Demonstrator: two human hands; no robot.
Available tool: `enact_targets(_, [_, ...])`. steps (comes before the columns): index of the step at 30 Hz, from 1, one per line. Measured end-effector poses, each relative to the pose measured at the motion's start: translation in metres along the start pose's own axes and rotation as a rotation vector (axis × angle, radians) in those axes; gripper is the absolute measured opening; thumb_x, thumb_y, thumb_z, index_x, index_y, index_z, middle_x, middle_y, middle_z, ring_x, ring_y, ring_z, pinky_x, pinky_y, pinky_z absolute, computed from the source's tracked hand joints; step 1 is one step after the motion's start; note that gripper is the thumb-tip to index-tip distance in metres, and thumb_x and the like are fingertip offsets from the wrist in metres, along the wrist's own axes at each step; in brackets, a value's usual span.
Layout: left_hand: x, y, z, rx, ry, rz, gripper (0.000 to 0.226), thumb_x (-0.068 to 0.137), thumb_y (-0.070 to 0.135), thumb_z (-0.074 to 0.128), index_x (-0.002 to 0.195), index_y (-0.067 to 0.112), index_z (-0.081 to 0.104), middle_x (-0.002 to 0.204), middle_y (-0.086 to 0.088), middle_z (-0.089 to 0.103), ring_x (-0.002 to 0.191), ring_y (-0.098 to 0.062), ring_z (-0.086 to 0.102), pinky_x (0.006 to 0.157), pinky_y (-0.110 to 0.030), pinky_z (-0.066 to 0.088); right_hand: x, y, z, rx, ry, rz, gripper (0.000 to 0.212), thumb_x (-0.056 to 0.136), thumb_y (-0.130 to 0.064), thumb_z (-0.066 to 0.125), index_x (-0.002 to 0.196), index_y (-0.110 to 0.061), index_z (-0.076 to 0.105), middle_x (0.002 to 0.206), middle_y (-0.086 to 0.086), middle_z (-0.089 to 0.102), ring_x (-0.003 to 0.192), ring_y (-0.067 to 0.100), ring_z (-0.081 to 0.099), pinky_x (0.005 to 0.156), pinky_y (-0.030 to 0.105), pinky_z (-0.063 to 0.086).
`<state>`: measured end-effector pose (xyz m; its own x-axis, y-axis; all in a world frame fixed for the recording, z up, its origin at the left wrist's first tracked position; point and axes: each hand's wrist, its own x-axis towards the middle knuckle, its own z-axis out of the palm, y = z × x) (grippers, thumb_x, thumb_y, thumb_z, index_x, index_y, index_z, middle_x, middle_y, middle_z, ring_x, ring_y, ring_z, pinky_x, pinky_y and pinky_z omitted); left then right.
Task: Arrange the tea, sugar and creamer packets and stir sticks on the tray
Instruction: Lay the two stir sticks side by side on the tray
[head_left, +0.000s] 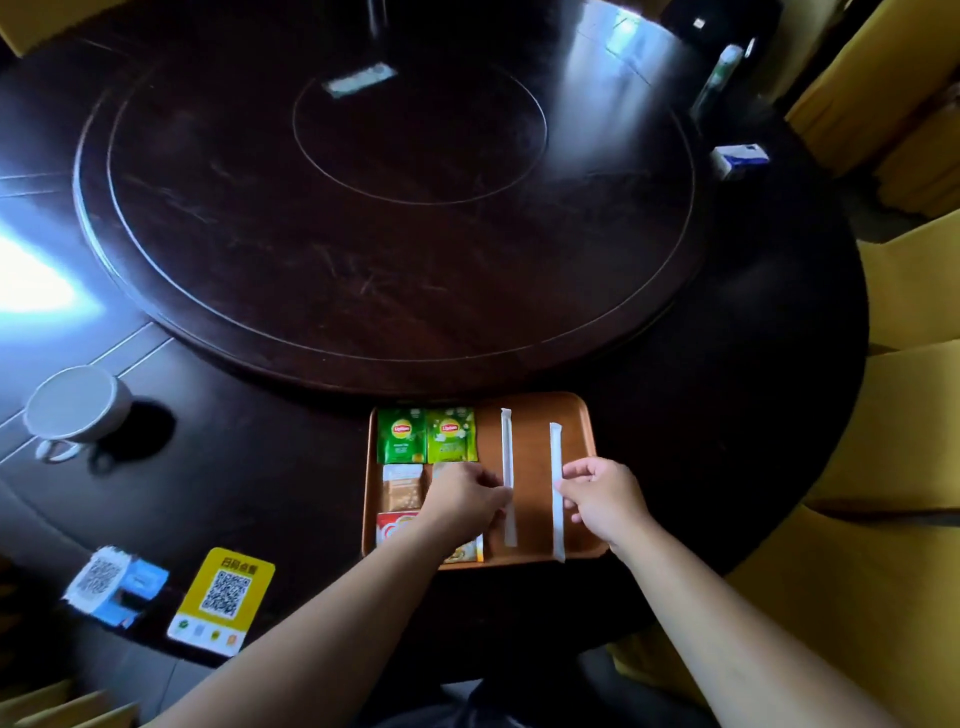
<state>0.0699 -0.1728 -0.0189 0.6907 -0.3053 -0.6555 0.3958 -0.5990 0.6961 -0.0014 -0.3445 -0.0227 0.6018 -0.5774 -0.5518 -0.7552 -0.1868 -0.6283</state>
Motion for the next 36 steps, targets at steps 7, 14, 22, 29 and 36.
enact_targets(7, [0.020, 0.014, 0.028, 0.107, 0.011, -0.055, 0.007, 0.083, 0.019, 0.073, 0.078, 0.014, 0.072, 0.070, -0.008, 0.076, 0.067, -0.020, 0.075, 0.070, -0.040, 0.063, 0.028, 0.003, 0.001, -0.095, 0.035, 0.002, 0.014, 0.083, -0.016, 0.079, 0.080, -0.025, 0.070, 0.074, -0.001, 0.075, 0.063, 0.011, 0.073, 0.070, 0.039, 0.066])
enact_targets(14, [0.025, 0.016, 0.040, 0.165, 0.097, -0.049, 0.003, 0.079, 0.019, 0.073, 0.080, 0.016, 0.071, 0.079, -0.007, 0.076, 0.076, -0.023, 0.073, 0.071, -0.037, 0.062, 0.039, 0.000, 0.001, -0.201, 0.053, -0.030, 0.008, 0.084, -0.018, 0.079, 0.086, -0.021, 0.073, 0.082, 0.001, 0.075, 0.075, 0.018, 0.074, 0.072, 0.038, 0.065])
enact_targets(22, [0.017, 0.014, 0.039, 0.143, 0.181, -0.036, 0.011, 0.077, 0.023, 0.072, 0.072, 0.024, 0.062, 0.074, -0.002, 0.073, 0.070, -0.018, 0.069, 0.062, -0.030, 0.058, 0.037, 0.009, -0.003, -0.202, 0.076, -0.062, 0.014, 0.084, -0.023, 0.079, 0.082, -0.028, 0.066, 0.079, -0.005, 0.074, 0.069, 0.012, 0.072, 0.068, 0.036, 0.065])
enact_targets(29, [-0.003, -0.008, -0.027, 0.177, 0.380, 0.060, 0.015, 0.078, 0.039, 0.073, 0.083, 0.026, 0.068, 0.072, 0.012, 0.069, 0.065, 0.000, 0.064, 0.058, -0.023, 0.050, 0.033, 0.011, -0.032, -0.185, 0.134, -0.093, 0.015, 0.084, -0.029, 0.079, 0.085, -0.030, 0.064, 0.081, -0.011, 0.070, 0.071, 0.004, 0.065, 0.053, 0.020, 0.045])
enact_targets(36, [-0.009, -0.059, -0.107, 0.197, 0.626, -0.025, 0.029, 0.075, 0.036, 0.076, 0.101, 0.023, 0.071, 0.081, 0.011, 0.066, 0.081, -0.015, 0.063, 0.071, -0.028, 0.044, 0.035, 0.021, -0.047, -0.233, 0.112, -0.031, 0.026, 0.081, -0.033, 0.080, 0.100, -0.028, 0.063, 0.091, -0.009, 0.068, 0.075, 0.008, 0.063, 0.062, 0.028, 0.048])
